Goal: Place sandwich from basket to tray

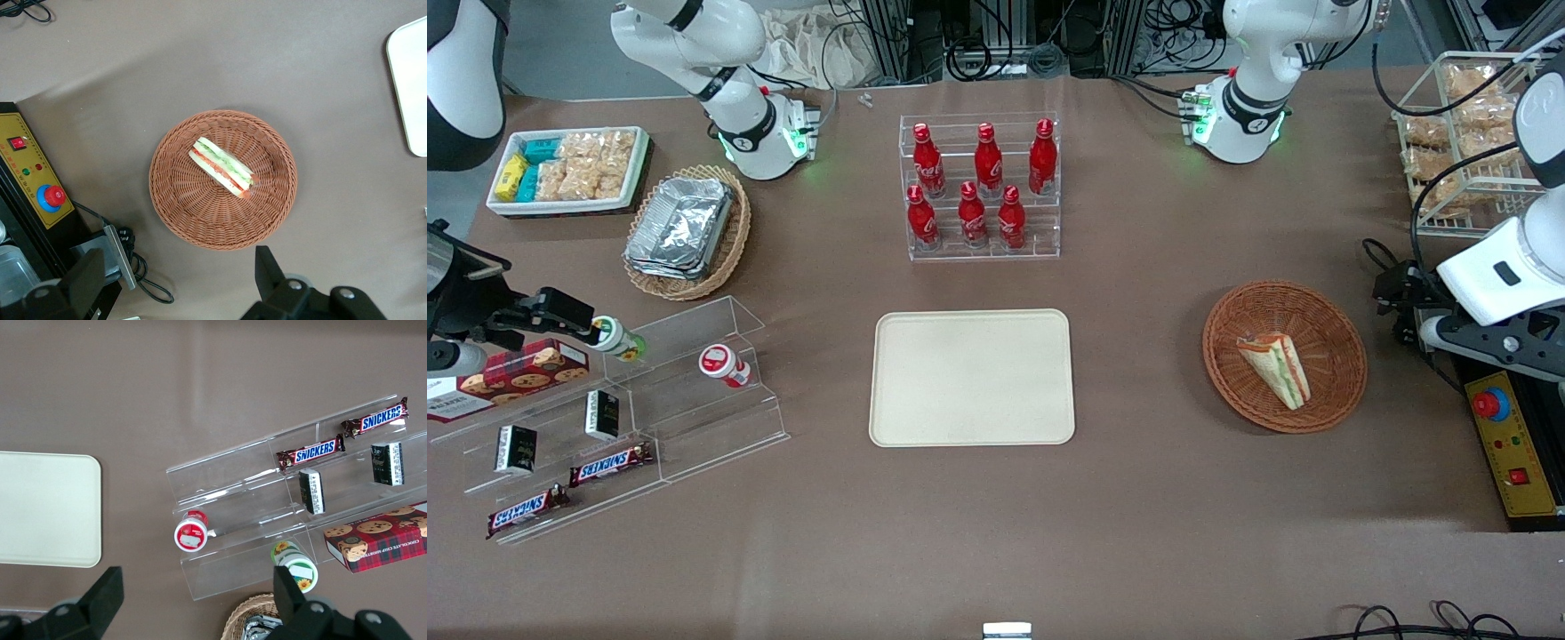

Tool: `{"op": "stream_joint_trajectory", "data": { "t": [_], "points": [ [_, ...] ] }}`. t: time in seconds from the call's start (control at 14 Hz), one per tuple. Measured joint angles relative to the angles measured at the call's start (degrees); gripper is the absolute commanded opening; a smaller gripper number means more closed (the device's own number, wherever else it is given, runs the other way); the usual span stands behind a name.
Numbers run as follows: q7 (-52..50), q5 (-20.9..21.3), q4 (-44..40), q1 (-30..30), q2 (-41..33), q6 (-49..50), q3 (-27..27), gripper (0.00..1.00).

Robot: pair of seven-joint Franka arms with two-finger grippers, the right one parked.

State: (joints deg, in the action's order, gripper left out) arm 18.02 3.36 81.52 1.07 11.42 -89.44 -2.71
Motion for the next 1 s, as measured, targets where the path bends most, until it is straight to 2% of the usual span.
{"op": "stream_joint_trajectory", "data": {
  "t": [0.64, 1.0],
  "points": [
    [-0.24, 0.04, -0.15, -0.30, 0.01, 0.19, 0.17, 1.00],
    [-3.37, -0.26, 3.02, -4.08, -0.04, 0.51, 0.44, 1.00]
  ]
}}
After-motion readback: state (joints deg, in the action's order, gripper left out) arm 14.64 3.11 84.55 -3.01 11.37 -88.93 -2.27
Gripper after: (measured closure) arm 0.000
